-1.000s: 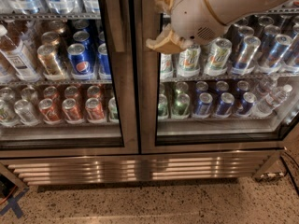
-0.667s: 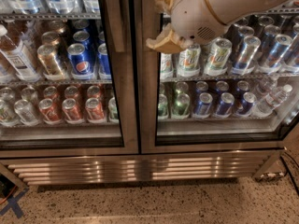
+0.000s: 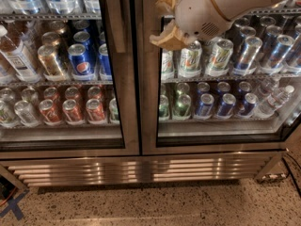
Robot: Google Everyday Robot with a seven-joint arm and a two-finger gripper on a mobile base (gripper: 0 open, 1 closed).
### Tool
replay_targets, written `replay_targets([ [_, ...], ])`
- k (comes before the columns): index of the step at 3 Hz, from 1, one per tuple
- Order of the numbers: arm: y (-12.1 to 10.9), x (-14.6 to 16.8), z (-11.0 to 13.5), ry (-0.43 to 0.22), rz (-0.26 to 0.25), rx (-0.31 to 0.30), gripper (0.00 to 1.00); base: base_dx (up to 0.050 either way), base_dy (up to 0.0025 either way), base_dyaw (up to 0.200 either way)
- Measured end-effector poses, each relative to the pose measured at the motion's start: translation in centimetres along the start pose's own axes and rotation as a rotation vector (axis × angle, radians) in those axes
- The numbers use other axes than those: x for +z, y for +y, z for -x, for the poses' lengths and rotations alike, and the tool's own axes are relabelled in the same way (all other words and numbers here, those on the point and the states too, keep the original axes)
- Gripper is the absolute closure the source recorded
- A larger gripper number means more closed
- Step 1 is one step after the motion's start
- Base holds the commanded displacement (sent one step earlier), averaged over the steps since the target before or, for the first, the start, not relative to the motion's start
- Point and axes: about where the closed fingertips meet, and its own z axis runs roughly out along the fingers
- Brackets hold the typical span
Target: Open right fridge door
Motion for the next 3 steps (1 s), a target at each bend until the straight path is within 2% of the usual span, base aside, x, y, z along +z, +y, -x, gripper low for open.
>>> replay_targets([
  [3,-1.22,-0.21,-0.35,0.000,0.000,0.000,1.00,0.000,0.00000,0.000],
])
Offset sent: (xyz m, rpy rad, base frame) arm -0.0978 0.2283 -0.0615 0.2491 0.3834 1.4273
